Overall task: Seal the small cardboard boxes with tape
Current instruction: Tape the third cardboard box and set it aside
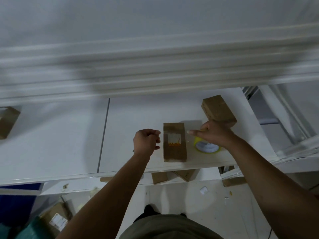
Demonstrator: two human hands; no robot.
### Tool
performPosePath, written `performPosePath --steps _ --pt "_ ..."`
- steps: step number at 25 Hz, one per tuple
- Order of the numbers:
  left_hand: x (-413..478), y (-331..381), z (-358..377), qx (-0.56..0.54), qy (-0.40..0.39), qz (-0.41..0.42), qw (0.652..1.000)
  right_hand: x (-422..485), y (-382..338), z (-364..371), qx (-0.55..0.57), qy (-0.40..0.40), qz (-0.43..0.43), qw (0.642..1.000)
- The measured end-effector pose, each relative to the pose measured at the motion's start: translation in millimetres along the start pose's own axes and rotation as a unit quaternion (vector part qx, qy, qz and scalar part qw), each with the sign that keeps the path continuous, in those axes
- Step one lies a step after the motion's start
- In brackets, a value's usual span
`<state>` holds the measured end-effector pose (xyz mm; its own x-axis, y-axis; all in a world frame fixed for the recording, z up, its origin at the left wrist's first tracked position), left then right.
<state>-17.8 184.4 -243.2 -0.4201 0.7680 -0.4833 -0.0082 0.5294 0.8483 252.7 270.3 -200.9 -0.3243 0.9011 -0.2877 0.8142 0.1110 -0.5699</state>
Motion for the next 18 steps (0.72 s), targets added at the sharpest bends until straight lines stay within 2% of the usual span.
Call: performPosePath --steps 7,10,13,18 --pt "9 -16 15 0.067 0.049 -0.005 0.997 16 5 15 -0.124 0.001 0.032 0.992" --pt "3 -21 27 0.121 0.073 0.001 0.990 18 3 16 -0.126 -0.012 0.040 0.991" --pt "-1 -17 24 0.106 0.106 0.008 0.989 16 4 19 -0.111 -0.019 0.059 0.992" --pt "-11 -23 48 0.023 0.023 -0.014 0.999 7 6 22 -0.098 0.008 0.071 0.993"
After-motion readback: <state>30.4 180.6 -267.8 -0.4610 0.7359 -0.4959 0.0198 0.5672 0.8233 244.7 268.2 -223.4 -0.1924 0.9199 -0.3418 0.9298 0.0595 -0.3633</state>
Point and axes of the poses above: each hand's wrist, its own x-axis towards the middle knuckle, its own z-axis out of the palm, y = z × x, the point moved 9 cm from there along x, towards the middle knuckle, and after that the axes turned 3 degrees about -z, right-handed, at the moved point
